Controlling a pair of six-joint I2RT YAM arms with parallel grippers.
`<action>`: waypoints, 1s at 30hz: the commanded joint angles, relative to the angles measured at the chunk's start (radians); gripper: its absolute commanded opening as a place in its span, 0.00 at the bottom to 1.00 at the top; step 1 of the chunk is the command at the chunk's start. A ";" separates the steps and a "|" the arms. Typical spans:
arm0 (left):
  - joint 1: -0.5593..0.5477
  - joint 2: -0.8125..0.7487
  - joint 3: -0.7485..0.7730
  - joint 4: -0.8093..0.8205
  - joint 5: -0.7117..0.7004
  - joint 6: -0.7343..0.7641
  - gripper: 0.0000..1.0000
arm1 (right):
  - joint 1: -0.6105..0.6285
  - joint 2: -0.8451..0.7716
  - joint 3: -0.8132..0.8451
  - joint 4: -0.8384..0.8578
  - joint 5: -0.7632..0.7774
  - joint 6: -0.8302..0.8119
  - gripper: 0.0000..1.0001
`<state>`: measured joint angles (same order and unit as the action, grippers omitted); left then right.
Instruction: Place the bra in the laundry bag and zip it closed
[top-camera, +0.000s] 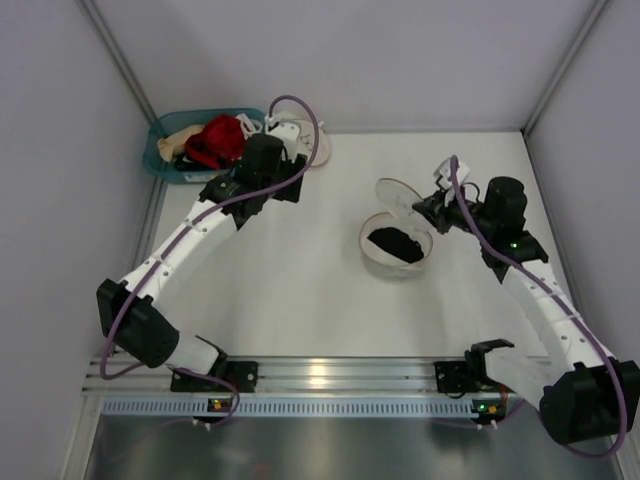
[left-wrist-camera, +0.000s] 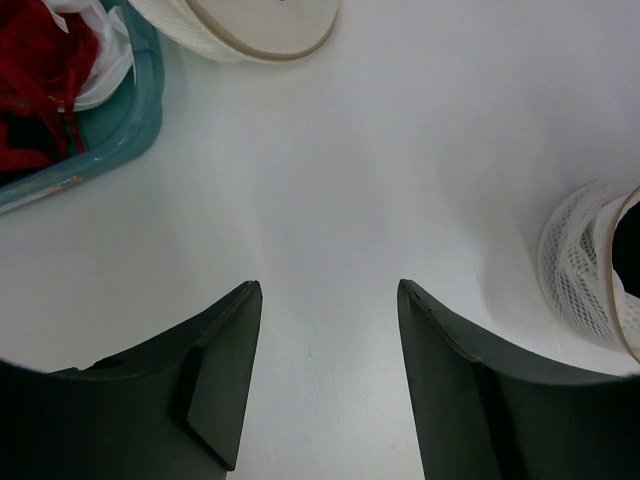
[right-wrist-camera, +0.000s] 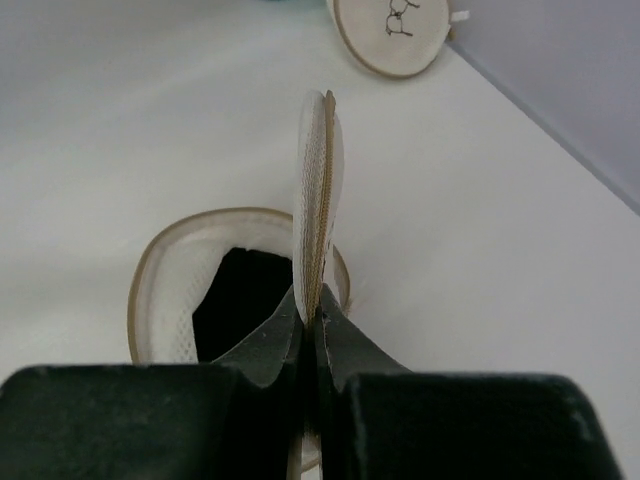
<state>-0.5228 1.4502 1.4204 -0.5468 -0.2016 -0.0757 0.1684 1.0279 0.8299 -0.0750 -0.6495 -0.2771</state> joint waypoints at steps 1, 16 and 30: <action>0.006 -0.024 -0.026 -0.002 0.092 -0.053 0.63 | 0.014 -0.043 -0.032 -0.159 -0.058 -0.279 0.02; 0.006 -0.020 -0.135 -0.004 0.301 -0.084 0.61 | 0.281 -0.160 0.061 -0.433 0.073 -0.419 0.71; -0.006 -0.093 -0.394 0.238 0.843 -0.331 0.80 | -0.230 0.351 0.279 -0.379 -0.105 0.208 0.73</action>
<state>-0.5205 1.3933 1.0763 -0.4717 0.4896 -0.2905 -0.0135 1.3128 1.0546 -0.4614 -0.6750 -0.2565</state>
